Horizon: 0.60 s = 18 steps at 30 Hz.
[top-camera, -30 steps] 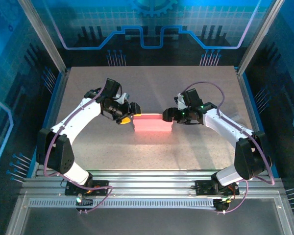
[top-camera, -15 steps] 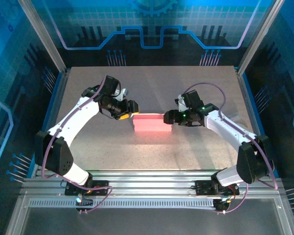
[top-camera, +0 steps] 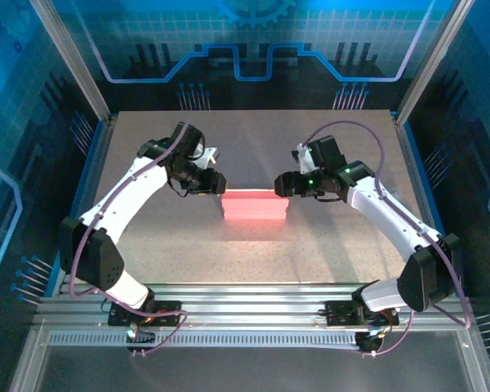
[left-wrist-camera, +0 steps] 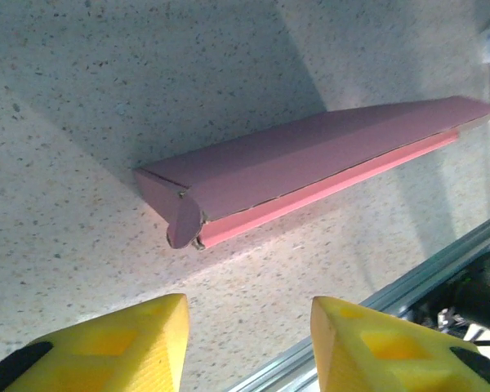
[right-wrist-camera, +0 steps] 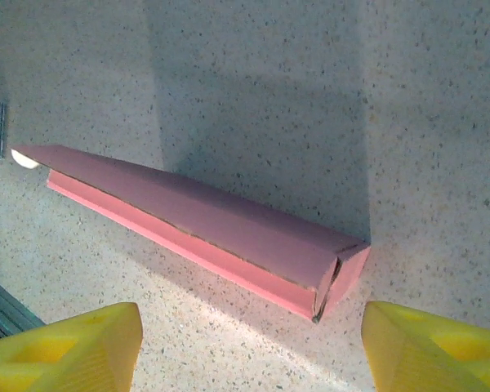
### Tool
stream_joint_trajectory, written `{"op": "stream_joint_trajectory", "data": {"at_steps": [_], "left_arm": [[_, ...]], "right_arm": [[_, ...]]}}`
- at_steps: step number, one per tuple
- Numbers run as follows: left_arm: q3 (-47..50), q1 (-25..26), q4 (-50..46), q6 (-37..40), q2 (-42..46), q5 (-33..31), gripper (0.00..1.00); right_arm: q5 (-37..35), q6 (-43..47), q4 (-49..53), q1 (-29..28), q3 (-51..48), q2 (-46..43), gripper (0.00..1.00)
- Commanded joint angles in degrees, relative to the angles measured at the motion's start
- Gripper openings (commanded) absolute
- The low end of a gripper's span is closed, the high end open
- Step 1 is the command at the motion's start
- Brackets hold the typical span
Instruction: Fold the paper box
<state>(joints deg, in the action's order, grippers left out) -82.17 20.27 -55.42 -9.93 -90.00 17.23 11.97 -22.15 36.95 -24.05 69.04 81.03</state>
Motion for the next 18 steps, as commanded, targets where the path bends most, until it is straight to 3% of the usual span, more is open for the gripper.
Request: {"op": "stream_joint_trajectory", "data": {"at_steps": [1,8,18], "left_arm": [[-2.01,1.13,-3.11,4.94,-2.37,-4.15,0.41],[-2.41,1.61,-2.23,5.83,-5.18,-7.54,0.34],[-2.90,2.00,-0.10,5.55,-6.41,-6.00,0.30]], "right_arm": [[0.26,1.76,1.87,-0.29,1.57,2.50,0.72],[1.23,2.12,0.93,-0.20,1.12,4.20,0.70],[2.17,1.41,-0.60,-0.20,0.97,5.18,0.67]]}}
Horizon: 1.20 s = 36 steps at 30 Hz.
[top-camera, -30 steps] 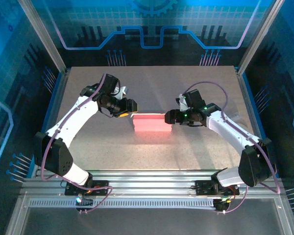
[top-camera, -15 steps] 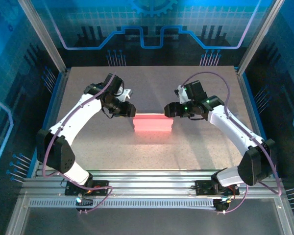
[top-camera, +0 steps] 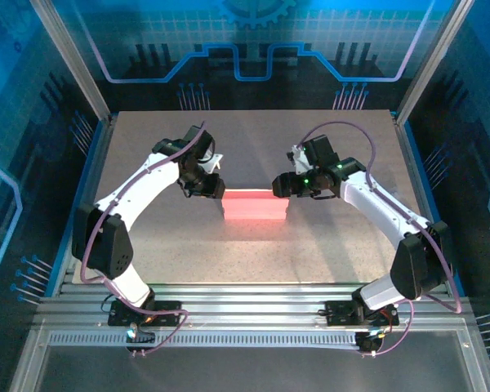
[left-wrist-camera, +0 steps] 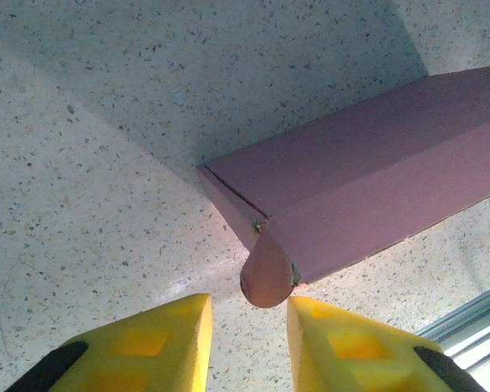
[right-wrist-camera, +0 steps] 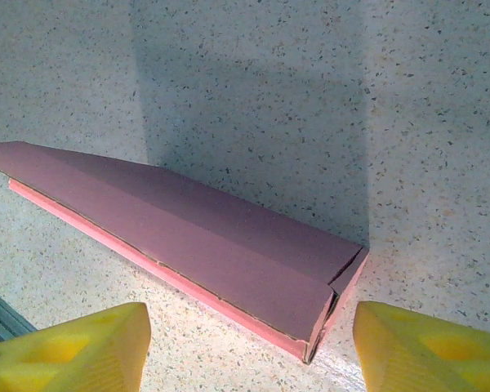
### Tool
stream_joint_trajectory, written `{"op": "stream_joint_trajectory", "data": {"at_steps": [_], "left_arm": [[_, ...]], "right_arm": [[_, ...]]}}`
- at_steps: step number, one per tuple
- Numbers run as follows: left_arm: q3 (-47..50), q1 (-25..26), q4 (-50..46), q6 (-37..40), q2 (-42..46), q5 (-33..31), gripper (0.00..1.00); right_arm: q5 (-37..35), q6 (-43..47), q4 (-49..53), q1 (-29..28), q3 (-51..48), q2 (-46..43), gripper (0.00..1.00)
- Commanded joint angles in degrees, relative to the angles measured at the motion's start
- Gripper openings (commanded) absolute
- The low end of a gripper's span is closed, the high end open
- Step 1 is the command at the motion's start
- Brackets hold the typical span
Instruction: Fold the paper box
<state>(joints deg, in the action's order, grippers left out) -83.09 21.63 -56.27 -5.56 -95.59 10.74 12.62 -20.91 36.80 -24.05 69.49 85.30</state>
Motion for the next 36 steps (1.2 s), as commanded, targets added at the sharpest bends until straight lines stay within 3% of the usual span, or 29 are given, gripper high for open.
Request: {"op": "stream_joint_trajectory", "data": {"at_steps": [1,17,36], "left_arm": [[-2.20,0.77,0.78,1.24,-1.12,0.75,0.29],[-2.78,2.32,0.90,0.66,-2.17,1.02,0.11],[-0.79,2.95,1.80,-1.99,-1.29,1.74,0.03]], "right_arm": [[1.65,0.08,-0.62,-0.20,0.58,1.06,0.66],[2.97,-0.35,-1.77,-0.16,1.17,2.33,0.60],[2.69,-1.10,-2.43,-0.45,-0.23,1.61,0.58]]}}
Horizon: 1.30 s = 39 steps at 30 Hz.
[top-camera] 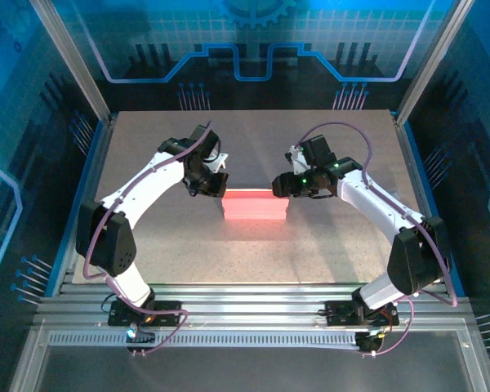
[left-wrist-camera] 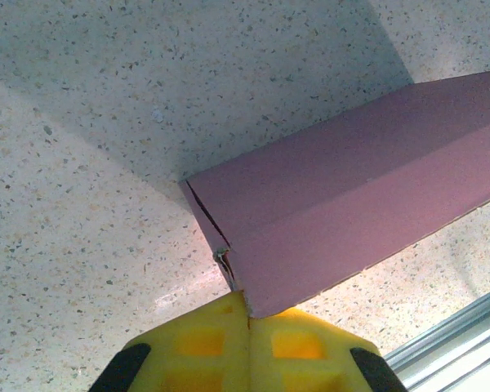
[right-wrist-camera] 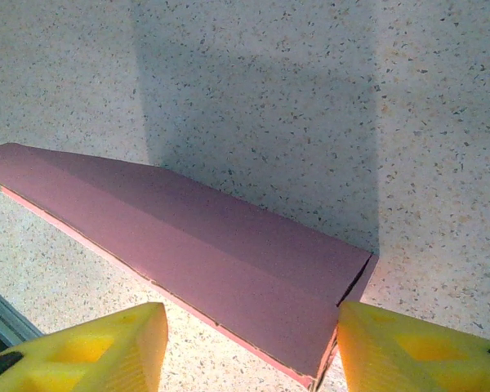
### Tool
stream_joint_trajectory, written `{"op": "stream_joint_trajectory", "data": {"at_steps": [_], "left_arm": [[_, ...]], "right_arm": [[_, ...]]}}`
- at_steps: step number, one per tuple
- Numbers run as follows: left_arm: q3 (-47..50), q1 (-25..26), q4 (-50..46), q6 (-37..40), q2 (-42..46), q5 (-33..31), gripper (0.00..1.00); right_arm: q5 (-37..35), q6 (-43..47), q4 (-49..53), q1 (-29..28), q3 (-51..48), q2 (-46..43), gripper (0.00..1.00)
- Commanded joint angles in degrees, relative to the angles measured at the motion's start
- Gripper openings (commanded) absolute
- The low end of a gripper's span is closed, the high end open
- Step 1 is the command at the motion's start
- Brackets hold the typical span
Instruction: Fold the paper box
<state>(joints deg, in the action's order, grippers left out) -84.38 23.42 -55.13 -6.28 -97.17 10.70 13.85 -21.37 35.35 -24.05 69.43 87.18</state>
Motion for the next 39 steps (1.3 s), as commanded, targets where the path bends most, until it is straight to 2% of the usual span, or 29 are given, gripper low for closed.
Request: {"op": "stream_joint_trajectory", "data": {"at_steps": [1,9,30,39], "left_arm": [[0.81,1.26,0.82,-1.52,0.39,1.89,0.03],[1.43,1.67,1.17,-3.29,0.40,1.58,0.02],[-2.30,1.54,1.35,-7.47,-0.30,7.82,0.00],[-1.15,1.20,1.53,-7.79,-0.48,7.25,0.00]], "right_arm": [[1.53,-0.74,-1.12,-0.49,-0.17,-0.25,0.57],[1.54,-1.13,-1.69,-0.91,-1.20,-0.25,0.56],[1.45,-1.20,-2.12,-1.08,-2.16,-0.43,0.55],[1.23,-1.06,-2.20,-1.08,-2.54,-0.48,0.54]]}}
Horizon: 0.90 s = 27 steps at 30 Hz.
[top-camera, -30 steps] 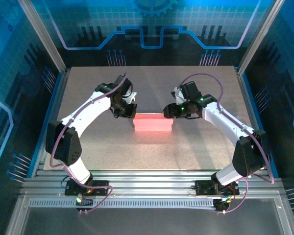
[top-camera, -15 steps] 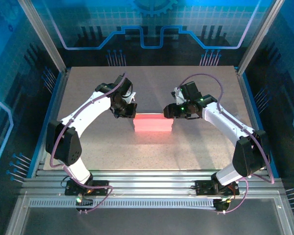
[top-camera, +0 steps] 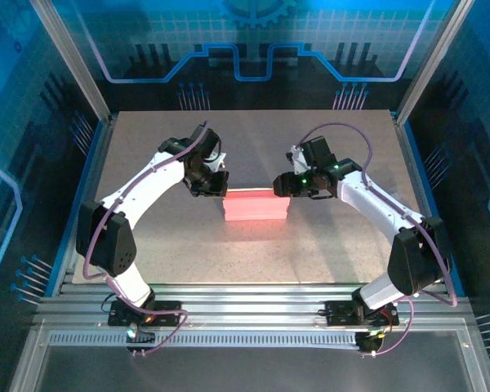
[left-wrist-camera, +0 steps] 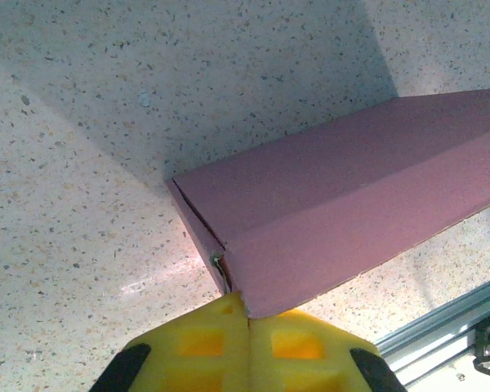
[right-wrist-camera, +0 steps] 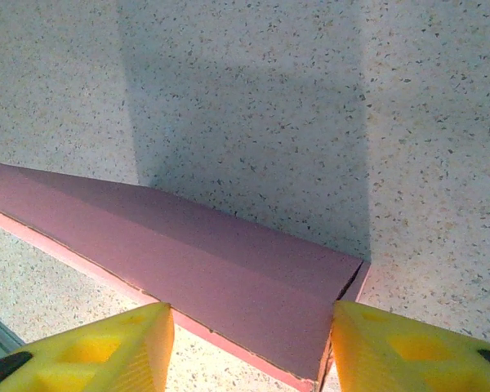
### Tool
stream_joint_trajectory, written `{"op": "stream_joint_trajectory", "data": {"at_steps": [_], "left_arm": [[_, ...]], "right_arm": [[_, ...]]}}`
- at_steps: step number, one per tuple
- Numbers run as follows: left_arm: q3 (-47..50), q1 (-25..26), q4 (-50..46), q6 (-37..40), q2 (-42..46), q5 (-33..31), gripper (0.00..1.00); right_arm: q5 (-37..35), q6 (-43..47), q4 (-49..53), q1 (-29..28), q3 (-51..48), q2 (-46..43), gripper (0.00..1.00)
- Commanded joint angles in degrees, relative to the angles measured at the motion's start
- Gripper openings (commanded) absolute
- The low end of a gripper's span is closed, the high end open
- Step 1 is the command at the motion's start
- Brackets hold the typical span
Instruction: Fold the paper box
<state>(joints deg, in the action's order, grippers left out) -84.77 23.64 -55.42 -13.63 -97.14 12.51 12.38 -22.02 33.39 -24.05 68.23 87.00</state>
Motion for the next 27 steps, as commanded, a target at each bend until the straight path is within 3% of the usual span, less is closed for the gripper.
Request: {"op": "stream_joint_trajectory", "data": {"at_steps": [1,13,27], "left_arm": [[-0.58,1.05,1.81,-0.37,-0.42,5.14,0.00],[4.93,1.14,3.03,2.70,2.29,-0.50,0.00],[4.78,2.17,1.67,3.13,2.65,-4.03,0.00]], "right_arm": [[2.66,-0.53,-0.33,-1.13,-1.42,-0.33,0.54],[2.35,-0.63,-0.31,-1.25,-1.25,-0.32,0.53],[1.89,-0.56,-0.16,-1.51,-1.02,-0.32,0.53]]}}
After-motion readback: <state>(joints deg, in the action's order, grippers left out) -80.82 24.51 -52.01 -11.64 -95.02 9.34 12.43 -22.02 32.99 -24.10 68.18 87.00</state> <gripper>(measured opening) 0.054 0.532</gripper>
